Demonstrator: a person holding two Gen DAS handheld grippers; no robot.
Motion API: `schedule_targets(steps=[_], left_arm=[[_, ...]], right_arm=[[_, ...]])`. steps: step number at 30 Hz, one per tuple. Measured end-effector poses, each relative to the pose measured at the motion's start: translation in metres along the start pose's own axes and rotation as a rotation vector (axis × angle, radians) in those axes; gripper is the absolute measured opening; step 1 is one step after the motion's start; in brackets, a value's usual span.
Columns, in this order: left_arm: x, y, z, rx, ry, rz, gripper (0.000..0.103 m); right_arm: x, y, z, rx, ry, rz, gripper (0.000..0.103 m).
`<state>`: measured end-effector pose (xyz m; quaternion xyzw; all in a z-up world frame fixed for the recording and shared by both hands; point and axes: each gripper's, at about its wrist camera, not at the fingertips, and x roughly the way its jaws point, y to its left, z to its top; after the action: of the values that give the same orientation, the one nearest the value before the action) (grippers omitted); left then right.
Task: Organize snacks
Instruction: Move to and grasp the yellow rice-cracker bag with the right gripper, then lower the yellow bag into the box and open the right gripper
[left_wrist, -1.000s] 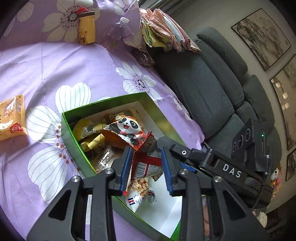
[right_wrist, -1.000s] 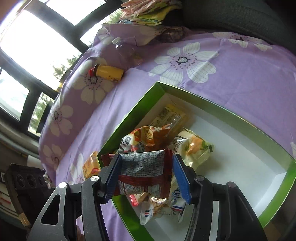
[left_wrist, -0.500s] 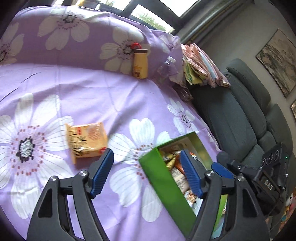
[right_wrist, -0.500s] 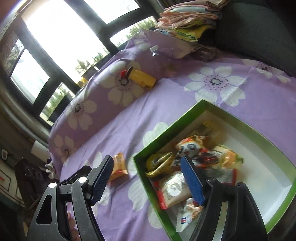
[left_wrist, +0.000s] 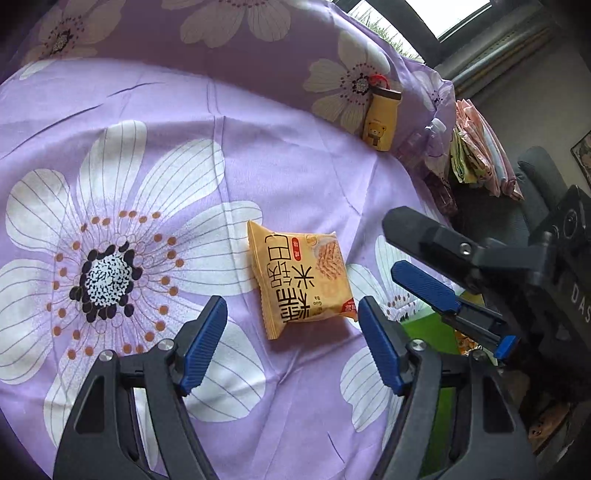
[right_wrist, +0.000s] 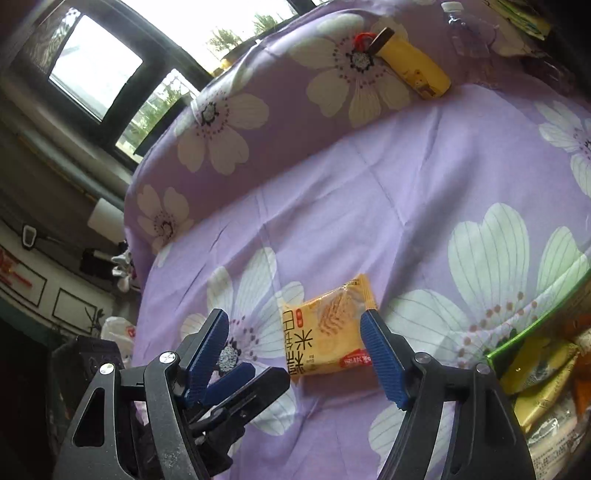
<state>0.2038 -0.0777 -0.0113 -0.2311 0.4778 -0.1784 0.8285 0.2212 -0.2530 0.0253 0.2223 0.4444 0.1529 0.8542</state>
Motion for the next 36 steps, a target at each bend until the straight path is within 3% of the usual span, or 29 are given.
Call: schedule_targets(steps=[5,9,15,21,30,36], left_arm=[[0.016,0.006,0.0,0.004,0.025,-0.018,0.071],[0.017,0.009,0.003,-0.017,0.011,-0.047,0.068],[0.026,0.009,0.004,-0.012,0.029,-0.085,0.04],[0.016,-0.001,0.0,0.017,0.014,-0.075,0.039],[-0.034,-0.059,-0.015,0.134,-0.062,-0.108,0.039],[-0.044,-0.109,-0.044,0.227,-0.05,-0.156,0.041]], right_arm=[[0.035,-0.012,0.0,0.011,0.075,-0.057,0.076],[0.049,-0.024,-0.005,0.036,0.12,-0.049,0.076],[0.053,-0.032,-0.008,0.028,0.126,-0.012,0.066],[0.049,-0.03,-0.011,0.026,0.141,0.026,0.053],[-0.026,-0.013,-0.017,0.01,0.012,0.055,0.053],[-0.089,-0.021,-0.036,0.031,-0.086,0.007,0.053]])
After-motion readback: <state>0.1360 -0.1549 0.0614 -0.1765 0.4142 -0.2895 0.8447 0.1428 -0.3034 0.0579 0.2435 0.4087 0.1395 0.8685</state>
